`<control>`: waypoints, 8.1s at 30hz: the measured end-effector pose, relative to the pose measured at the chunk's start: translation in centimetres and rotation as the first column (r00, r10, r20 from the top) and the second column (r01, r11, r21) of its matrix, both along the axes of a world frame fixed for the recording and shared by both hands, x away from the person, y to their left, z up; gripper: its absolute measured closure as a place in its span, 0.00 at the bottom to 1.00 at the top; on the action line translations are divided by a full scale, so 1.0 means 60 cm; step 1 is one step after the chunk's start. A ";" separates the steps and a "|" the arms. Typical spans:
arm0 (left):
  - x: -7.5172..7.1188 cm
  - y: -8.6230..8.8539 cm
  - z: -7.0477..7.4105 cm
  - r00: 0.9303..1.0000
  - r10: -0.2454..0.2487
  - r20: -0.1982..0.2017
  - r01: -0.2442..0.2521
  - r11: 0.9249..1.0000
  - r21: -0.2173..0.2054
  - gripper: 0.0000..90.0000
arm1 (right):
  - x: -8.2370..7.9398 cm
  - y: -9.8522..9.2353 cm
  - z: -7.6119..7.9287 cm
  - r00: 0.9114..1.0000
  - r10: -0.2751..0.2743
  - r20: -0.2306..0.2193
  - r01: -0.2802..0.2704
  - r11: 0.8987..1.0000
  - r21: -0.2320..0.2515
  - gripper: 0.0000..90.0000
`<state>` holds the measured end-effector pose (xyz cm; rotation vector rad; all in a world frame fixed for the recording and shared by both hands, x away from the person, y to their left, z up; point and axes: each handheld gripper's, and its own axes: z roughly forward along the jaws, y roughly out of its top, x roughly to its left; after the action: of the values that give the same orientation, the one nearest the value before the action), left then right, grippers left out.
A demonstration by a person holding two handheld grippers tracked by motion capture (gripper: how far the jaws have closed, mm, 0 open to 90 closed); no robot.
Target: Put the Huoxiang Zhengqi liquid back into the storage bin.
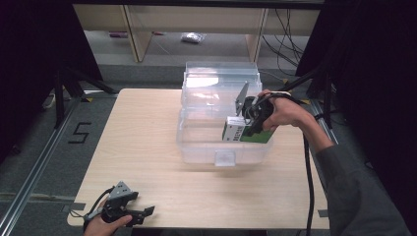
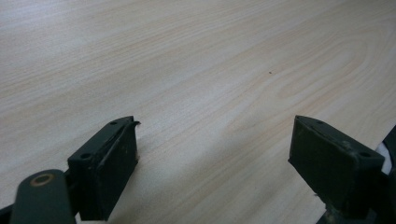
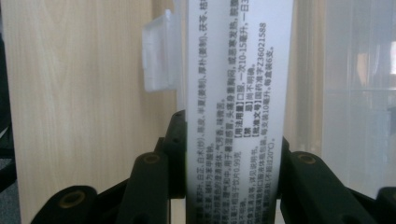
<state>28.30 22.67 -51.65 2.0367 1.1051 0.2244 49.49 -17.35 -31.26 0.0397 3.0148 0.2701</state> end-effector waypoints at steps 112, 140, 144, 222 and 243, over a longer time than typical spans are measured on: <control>0.001 0.001 0.000 1.000 -0.006 0.000 0.006 1.000 0.018 0.16 | -0.016 -0.080 -0.068 0.934 -0.355 -0.034 0.345 0.878 0.332 0.38; 0.000 -0.003 -0.001 1.000 0.011 0.002 -0.011 1.000 -0.008 0.16 | -0.060 -0.089 -0.086 0.922 -0.383 -0.054 0.365 0.818 0.445 0.34; 0.000 -0.003 -0.001 1.000 0.014 0.003 -0.014 1.000 -0.008 0.17 | -0.072 -0.095 -0.086 0.915 -0.397 -0.072 0.380 0.787 0.486 0.32; 0.001 0.001 0.000 1.000 -0.006 0.001 0.006 1.000 0.019 0.16 | -0.202 -0.106 -0.173 0.875 -0.467 -0.128 0.449 0.681 0.578 0.23; 0.001 0.002 0.001 1.000 -0.016 0.000 0.016 0.999 0.029 0.16 | -0.232 -0.134 -0.213 0.843 -0.525 -0.121 0.491 0.658 0.571 0.24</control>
<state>28.36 22.78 -51.57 2.0704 1.0910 0.2334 35.60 -25.42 -44.01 0.9003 2.5782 1.0908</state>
